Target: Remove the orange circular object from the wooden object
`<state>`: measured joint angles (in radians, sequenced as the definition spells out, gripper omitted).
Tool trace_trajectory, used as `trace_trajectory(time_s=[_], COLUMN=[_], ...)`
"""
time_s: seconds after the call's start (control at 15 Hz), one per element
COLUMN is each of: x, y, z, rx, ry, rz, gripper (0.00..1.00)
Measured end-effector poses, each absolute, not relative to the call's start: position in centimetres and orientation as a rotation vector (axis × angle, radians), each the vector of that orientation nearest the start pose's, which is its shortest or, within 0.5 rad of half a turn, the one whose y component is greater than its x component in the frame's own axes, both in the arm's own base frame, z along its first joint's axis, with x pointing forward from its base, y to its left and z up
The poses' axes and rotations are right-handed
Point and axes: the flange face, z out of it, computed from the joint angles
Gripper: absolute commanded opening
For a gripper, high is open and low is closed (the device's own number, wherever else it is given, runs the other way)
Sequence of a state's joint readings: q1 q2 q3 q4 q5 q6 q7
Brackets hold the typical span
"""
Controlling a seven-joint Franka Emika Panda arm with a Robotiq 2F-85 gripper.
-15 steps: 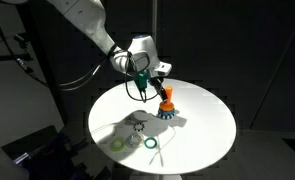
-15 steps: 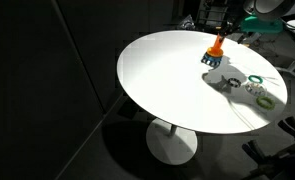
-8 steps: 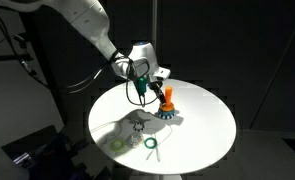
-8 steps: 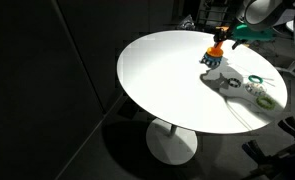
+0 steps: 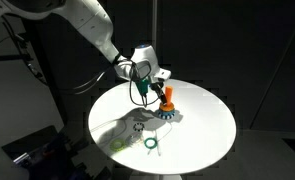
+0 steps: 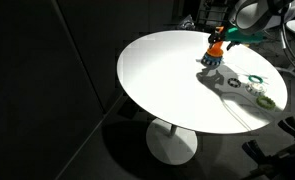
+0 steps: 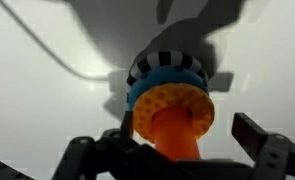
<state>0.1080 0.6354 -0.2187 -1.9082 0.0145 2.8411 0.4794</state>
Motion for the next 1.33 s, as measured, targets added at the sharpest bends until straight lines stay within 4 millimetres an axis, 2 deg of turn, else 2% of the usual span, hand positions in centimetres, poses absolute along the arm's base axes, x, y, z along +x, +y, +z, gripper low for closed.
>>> trace_trajectory(time_s=[0.67,1.33], x=[66.2,66.2], y=[-5.6,-6.3], z=[17.6,16.6], rx=[-3.050,-3.054], ry=[0.861,0.928], rz=[-0.518,-0.521], gripper=[1.00,1.00])
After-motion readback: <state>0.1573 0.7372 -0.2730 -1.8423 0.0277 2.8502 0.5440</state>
